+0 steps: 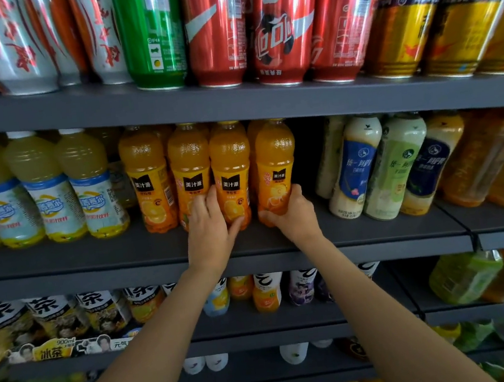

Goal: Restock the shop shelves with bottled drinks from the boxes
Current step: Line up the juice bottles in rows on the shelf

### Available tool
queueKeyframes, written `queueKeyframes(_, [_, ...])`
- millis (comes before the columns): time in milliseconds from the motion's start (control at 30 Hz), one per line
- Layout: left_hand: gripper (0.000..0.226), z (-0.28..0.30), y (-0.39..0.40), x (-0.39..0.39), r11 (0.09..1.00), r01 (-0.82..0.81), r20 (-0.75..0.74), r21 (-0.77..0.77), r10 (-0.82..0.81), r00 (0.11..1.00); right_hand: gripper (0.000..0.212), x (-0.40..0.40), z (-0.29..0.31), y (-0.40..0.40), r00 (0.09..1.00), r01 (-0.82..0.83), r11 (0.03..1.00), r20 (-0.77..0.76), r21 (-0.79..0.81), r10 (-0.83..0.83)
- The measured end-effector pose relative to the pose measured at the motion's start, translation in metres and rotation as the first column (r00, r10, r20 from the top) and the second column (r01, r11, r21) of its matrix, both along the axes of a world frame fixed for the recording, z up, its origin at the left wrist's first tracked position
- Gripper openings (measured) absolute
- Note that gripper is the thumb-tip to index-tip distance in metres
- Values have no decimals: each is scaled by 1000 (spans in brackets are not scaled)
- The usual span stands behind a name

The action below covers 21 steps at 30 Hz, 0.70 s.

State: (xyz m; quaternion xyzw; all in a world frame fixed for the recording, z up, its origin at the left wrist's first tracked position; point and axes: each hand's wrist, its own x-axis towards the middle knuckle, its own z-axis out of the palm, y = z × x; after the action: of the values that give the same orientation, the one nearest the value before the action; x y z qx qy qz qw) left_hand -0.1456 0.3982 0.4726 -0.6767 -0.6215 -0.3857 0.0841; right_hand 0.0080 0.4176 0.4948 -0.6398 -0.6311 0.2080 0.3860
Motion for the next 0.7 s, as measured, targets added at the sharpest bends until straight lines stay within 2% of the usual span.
queueKeyframes(100, [75, 1, -1, 3, 1000, 0, 41, -11, 0, 999, 64, -2, 5, -1, 1000, -20, 999, 9, -31, 21])
queueKeyframes(233, [74, 2, 0, 6, 1000, -9, 64, -12, 10, 998, 67, -16, 5, -1, 997, 75, 997, 35, -19, -74])
queueKeyframes(333, [74, 3, -1, 7, 1000, -15, 76, -7, 15, 997, 65, -23, 7, 4, 996, 77, 997, 46, -27, -76])
queueKeyframes(467, [74, 1, -1, 6, 1000, -6, 89, 8, 5, 996, 67, -8, 10, 16, 996, -86, 984, -2, -153, 87])
queueKeyframes(533, [73, 0, 0, 5, 1000, 11, 85, 27, -13, 996, 61, 8, 17, 20, 984, -173, 967, -67, -184, 164])
queueKeyframes(633, [74, -3, 3, 5, 999, 1, 102, 33, -4, 995, 58, 30, 30, 27, 921, -298, 944, -304, -144, 244])
queueKeyframes(700, [74, -1, 3, 9, 999, -2, 128, 36, -3, 992, 66, 33, 33, 32, 896, -355, 930, -315, -91, 312])
